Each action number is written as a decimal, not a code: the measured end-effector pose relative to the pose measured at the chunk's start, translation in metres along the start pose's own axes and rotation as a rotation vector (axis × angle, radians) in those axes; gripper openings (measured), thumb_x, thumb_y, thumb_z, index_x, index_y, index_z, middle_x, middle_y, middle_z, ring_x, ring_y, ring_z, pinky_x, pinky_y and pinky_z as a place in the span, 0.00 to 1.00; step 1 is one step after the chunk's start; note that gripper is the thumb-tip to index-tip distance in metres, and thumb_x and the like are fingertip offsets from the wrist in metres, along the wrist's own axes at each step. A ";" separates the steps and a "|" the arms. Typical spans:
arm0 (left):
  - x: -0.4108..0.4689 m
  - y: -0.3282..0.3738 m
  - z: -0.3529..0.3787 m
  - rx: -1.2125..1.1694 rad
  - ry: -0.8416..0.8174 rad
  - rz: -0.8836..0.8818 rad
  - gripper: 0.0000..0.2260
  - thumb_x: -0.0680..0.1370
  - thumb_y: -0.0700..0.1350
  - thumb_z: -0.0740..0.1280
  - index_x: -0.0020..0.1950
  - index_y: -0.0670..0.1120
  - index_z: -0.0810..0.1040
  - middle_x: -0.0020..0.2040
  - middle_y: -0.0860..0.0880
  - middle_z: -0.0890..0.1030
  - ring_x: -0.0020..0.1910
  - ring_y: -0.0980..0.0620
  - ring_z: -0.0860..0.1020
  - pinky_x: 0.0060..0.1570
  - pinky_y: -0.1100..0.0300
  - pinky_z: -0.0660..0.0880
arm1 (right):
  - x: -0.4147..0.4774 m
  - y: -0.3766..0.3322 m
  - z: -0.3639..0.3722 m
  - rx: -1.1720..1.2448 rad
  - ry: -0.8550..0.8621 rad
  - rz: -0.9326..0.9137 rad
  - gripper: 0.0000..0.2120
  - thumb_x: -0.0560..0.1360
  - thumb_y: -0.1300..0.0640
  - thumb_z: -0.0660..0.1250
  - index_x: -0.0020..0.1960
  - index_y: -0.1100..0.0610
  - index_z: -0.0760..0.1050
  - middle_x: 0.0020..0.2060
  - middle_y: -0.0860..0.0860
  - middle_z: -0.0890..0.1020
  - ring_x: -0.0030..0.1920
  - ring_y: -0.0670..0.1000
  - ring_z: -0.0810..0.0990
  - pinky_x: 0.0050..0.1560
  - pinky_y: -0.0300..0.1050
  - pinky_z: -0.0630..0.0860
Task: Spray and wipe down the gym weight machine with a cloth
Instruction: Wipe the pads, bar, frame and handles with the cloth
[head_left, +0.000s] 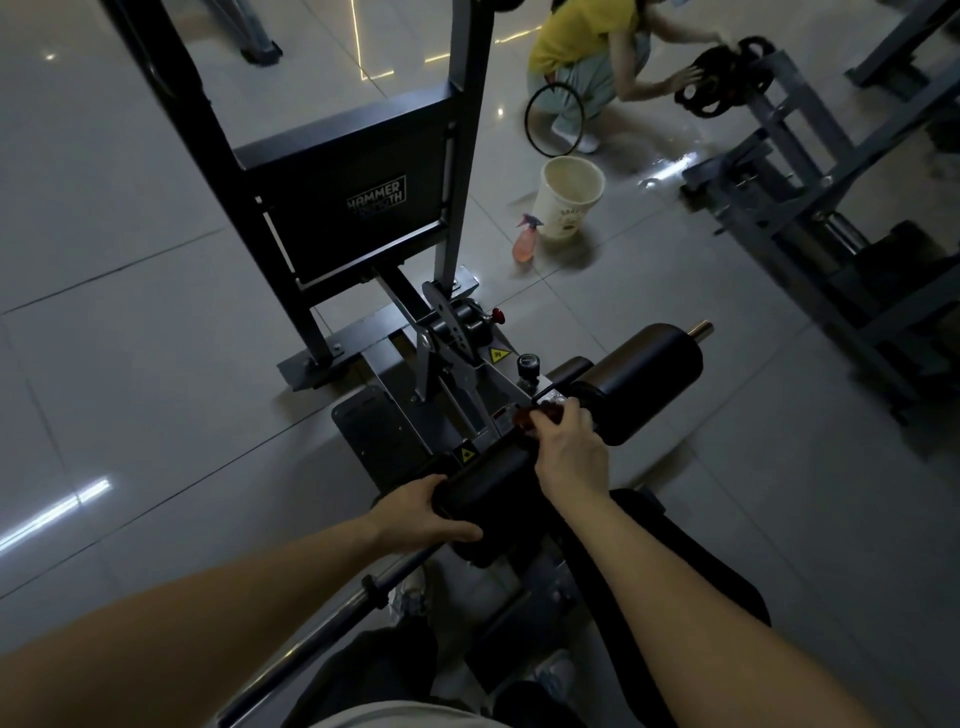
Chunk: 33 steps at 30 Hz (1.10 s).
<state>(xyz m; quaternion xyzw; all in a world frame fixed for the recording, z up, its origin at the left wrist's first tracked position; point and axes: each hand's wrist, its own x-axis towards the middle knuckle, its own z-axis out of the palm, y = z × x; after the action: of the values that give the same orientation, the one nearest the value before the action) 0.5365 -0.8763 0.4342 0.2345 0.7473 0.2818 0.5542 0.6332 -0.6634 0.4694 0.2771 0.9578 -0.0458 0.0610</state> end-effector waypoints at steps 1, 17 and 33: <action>0.000 0.002 0.001 0.044 0.025 -0.012 0.36 0.64 0.68 0.78 0.67 0.56 0.72 0.56 0.56 0.81 0.54 0.57 0.80 0.60 0.58 0.78 | 0.003 -0.004 -0.001 0.031 0.008 0.074 0.17 0.77 0.58 0.69 0.65 0.50 0.75 0.64 0.58 0.69 0.61 0.59 0.72 0.49 0.54 0.81; 0.007 0.004 -0.004 -0.100 -0.022 -0.107 0.37 0.67 0.52 0.83 0.69 0.47 0.66 0.59 0.50 0.77 0.54 0.55 0.78 0.49 0.64 0.79 | -0.066 -0.018 0.009 0.123 -0.160 -0.530 0.21 0.77 0.51 0.62 0.70 0.52 0.72 0.63 0.59 0.70 0.58 0.59 0.73 0.45 0.53 0.82; 0.005 -0.008 0.003 0.102 0.158 0.020 0.43 0.52 0.71 0.80 0.58 0.54 0.69 0.56 0.52 0.76 0.54 0.53 0.77 0.57 0.52 0.79 | -0.078 -0.046 0.013 0.096 -0.207 -0.486 0.25 0.72 0.52 0.73 0.67 0.52 0.71 0.60 0.57 0.68 0.54 0.57 0.74 0.42 0.48 0.80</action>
<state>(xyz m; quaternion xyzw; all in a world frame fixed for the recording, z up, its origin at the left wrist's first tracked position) 0.5372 -0.8784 0.4243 0.2470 0.7996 0.2665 0.4782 0.6747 -0.7449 0.4699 0.0352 0.9816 -0.1327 0.1329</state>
